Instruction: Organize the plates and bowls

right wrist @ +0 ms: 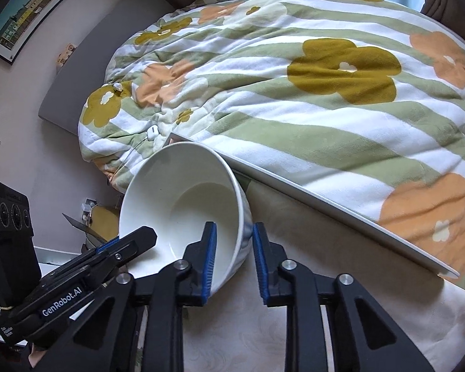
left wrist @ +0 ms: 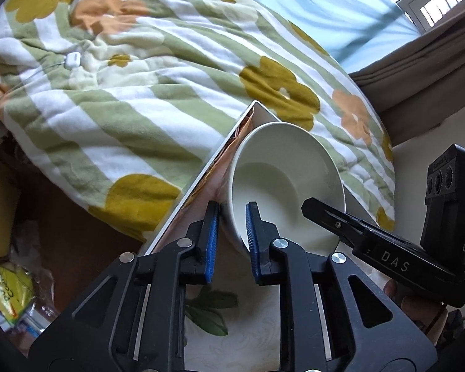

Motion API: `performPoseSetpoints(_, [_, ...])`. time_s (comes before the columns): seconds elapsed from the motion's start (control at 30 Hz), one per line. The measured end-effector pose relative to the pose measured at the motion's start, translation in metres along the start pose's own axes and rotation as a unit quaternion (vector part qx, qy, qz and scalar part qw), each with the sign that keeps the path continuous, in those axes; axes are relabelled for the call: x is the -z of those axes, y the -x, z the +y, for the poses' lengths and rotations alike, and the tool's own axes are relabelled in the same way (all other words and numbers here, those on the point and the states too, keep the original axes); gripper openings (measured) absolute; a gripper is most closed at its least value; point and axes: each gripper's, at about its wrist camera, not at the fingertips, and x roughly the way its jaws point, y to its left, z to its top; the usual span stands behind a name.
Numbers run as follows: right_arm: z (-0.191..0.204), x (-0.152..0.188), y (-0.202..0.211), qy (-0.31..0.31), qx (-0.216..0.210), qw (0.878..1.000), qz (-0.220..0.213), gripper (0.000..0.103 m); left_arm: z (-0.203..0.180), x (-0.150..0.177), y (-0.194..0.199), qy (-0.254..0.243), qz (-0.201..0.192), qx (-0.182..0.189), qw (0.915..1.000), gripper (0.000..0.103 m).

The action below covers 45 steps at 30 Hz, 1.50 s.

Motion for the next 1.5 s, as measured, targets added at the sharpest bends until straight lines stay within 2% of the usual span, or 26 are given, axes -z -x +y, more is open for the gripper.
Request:
performPoseSetpoints(0.2, [0.006, 0.000, -0.001, 0.015, 0.014, 1.000, -0.001, 0.017, -0.005, 0.003, 0.001, -0.015, -0.003, -0.013, 0.9998, 0.016])
performPoseSetpoints(0.4, [0.007, 0.008, 0.009, 0.005, 0.007, 1.000, -0.011, 0.017, -0.017, 0.008, 0.019, -0.033, -0.014, -0.024, 0.9991, 0.016])
performPoseSetpoints(0.53, [0.009, 0.017, 0.033, -0.004, -0.005, 1.000, -0.031, 0.017, -0.034, 0.017, 0.044, -0.048, -0.024, -0.025, 0.9982, 0.016])
performPoseSetpoints(0.7, [0.016, 0.038, 0.084, 0.001, -0.006, 0.998, -0.066, 0.017, -0.066, 0.038, 0.088, -0.069, -0.045, -0.018, 0.9964, 0.016])
performPoseSetpoints(0.93, [0.012, 0.088, 0.163, 0.001, -0.003, 0.994, -0.111, 0.017, -0.122, 0.095, 0.146, -0.106, -0.076, -0.005, 0.9914, 0.016])
performPoseSetpoints(1.1, [-0.008, 0.140, 0.219, -0.012, 0.010, 0.990, -0.137, 0.017, -0.173, 0.151, 0.174, -0.138, -0.083, 0.014, 0.9868, 0.016])
performPoseSetpoints(1.33, [-0.043, 0.216, 0.291, -0.049, 0.043, 0.983, -0.171, 0.017, -0.237, 0.230, 0.185, -0.181, -0.069, 0.055, 0.9795, 0.016])
performPoseSetpoints(1.5, [-0.071, 0.265, 0.325, -0.082, 0.066, 0.977, -0.188, 0.017, -0.276, 0.279, 0.184, -0.210, -0.055, 0.082, 0.9727, 0.016])
